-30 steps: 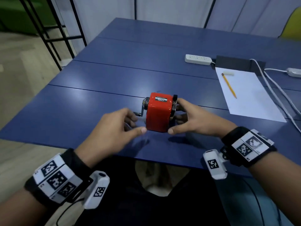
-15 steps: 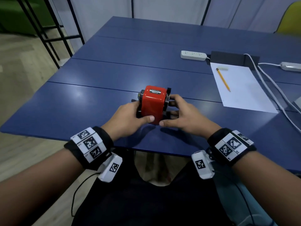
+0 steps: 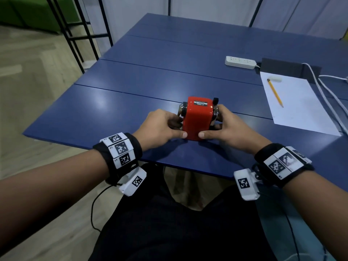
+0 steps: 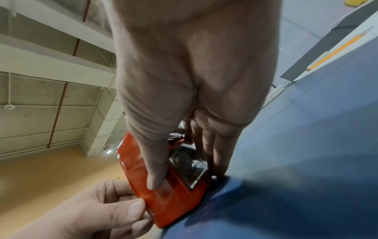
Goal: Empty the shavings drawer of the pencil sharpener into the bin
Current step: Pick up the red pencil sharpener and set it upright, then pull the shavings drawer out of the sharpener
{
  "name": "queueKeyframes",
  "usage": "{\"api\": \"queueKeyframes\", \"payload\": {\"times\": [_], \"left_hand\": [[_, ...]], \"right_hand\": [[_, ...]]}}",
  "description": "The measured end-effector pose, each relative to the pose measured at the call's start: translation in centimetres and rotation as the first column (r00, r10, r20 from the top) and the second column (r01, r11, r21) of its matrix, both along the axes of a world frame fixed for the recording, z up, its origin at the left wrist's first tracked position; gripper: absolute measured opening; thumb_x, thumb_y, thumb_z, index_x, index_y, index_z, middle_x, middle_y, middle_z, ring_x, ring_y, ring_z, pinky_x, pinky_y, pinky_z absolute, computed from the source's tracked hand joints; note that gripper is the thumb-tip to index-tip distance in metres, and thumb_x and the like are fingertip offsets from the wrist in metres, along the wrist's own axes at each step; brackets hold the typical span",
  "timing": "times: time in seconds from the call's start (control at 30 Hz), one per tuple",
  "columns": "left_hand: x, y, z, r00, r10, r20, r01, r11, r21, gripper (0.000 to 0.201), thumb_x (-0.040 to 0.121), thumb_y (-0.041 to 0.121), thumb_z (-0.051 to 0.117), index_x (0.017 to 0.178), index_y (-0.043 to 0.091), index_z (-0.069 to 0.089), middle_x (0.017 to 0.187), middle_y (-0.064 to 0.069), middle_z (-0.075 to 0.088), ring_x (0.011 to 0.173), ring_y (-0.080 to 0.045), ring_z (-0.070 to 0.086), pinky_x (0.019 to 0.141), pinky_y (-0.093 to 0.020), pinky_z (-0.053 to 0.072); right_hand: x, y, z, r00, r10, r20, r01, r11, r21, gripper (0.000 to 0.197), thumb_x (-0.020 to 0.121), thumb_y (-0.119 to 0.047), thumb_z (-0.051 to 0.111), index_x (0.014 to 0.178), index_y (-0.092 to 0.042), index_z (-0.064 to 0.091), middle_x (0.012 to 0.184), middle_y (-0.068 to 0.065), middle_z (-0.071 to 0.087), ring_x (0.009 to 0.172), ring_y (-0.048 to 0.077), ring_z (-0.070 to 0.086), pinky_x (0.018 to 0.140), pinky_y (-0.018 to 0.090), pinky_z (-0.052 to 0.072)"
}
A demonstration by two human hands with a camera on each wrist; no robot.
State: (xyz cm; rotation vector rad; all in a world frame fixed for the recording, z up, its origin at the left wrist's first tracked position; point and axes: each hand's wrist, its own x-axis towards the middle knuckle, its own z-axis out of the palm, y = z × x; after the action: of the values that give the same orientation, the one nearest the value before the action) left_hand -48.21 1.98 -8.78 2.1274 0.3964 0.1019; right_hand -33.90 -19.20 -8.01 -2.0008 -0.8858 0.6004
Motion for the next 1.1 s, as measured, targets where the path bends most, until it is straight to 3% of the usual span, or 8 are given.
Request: {"api": "queueKeyframes", "payload": {"times": [0.2, 0.47, 0.77, 0.9, 0.97, 1.03, 1.1], "left_hand": [[0.5, 0.1, -0.7, 0.999, 0.039, 0.011, -0.039, 0.999, 0.036, 0.034, 0.073, 0.03, 0.097, 0.104, 0.02, 0.087, 0.089, 0.007, 0.085, 0.088, -0.005, 0.081, 0.093, -0.034, 0.064], [0.9, 0.7, -0.1, 1.0, -0.004, -0.02, 0.006, 0.997, 0.083, 0.035, 0.07, 0.033, 0.098, 0.101, 0.021, 0.088, 0.088, 0.006, 0.085, 0.09, -0.008, 0.08, 0.094, -0.036, 0.063], [0.6, 0.6, 0.5, 0.997, -0.058, -0.048, 0.066, 0.984, 0.166, 0.031, 0.079, 0.035, 0.093, 0.107, 0.022, 0.088, 0.095, 0.005, 0.085, 0.093, -0.007, 0.079, 0.097, -0.035, 0.061], [0.2, 0.4, 1.2, 0.994, -0.073, -0.075, 0.09, 0.965, 0.247, 0.031, 0.083, 0.04, 0.089, 0.11, 0.025, 0.087, 0.097, 0.006, 0.085, 0.094, -0.008, 0.078, 0.096, -0.035, 0.061], [0.0, 0.5, 2.2, 0.99, -0.074, -0.119, 0.112, 0.925, 0.364, 0.03, 0.08, 0.048, 0.088, 0.099, 0.024, 0.087, 0.091, 0.008, 0.083, 0.087, -0.009, 0.077, 0.089, -0.036, 0.063], [-0.3, 0.6, 3.9, 0.991, -0.059, -0.118, 0.114, 0.833, 0.541, 0.04, 0.074, 0.06, 0.086, 0.085, 0.022, 0.078, 0.079, 0.008, 0.078, 0.078, -0.014, 0.073, 0.079, -0.04, 0.062], [-0.5, 0.9, 5.9, 0.997, -0.071, -0.025, 0.07, 0.761, 0.645, 0.053, 0.068, 0.068, 0.084, 0.091, 0.024, 0.064, 0.087, 0.008, 0.07, 0.082, -0.019, 0.066, 0.078, -0.042, 0.059]], "right_hand": [[0.1, 0.0, 0.1, 0.999, 0.0, -0.039, 0.001, 1.0, 0.024, 0.094, 0.065, -0.043, 0.101, 0.144, -0.027, 0.053, 0.14, -0.005, 0.07, 0.119, 0.016, 0.077, 0.107, 0.051, 0.06], [0.3, 0.2, 0.7, 1.0, 0.022, -0.011, -0.022, 1.0, -0.003, 0.09, 0.073, -0.028, 0.103, 0.149, -0.029, 0.053, 0.14, -0.007, 0.069, 0.12, 0.015, 0.076, 0.107, 0.047, 0.061], [0.0, 0.2, 1.2, 1.0, 0.007, -0.022, -0.007, 1.0, -0.006, 0.09, 0.074, -0.02, 0.101, 0.15, -0.028, 0.053, 0.14, -0.003, 0.069, 0.119, 0.011, 0.076, 0.105, 0.04, 0.062], [-0.2, 0.2, 1.2, 1.0, 0.001, 0.023, 0.0, 0.999, -0.051, 0.094, 0.069, -0.035, 0.104, 0.148, -0.032, 0.053, 0.139, -0.008, 0.07, 0.12, 0.01, 0.075, 0.108, 0.044, 0.06], [-0.3, 0.0, 1.2, 0.998, 0.004, 0.068, 0.003, 0.994, -0.109, 0.099, 0.067, -0.041, 0.104, 0.149, -0.031, 0.05, 0.141, -0.01, 0.069, 0.122, 0.008, 0.074, 0.112, 0.045, 0.057], [-0.6, -0.8, 1.5, 0.994, 0.006, 0.108, 0.015, 0.981, -0.191, 0.113, 0.066, -0.041, 0.104, 0.159, -0.028, 0.041, 0.153, -0.006, 0.062, 0.132, 0.012, 0.068, 0.117, 0.043, 0.053], [-1.0, -1.8, 1.8, 0.986, 0.017, 0.163, 0.031, 0.958, -0.286, 0.128, 0.065, -0.044, 0.103, 0.168, -0.025, 0.029, 0.167, 0.001, 0.049, 0.145, 0.02, 0.058, 0.121, 0.044, 0.049]]}}
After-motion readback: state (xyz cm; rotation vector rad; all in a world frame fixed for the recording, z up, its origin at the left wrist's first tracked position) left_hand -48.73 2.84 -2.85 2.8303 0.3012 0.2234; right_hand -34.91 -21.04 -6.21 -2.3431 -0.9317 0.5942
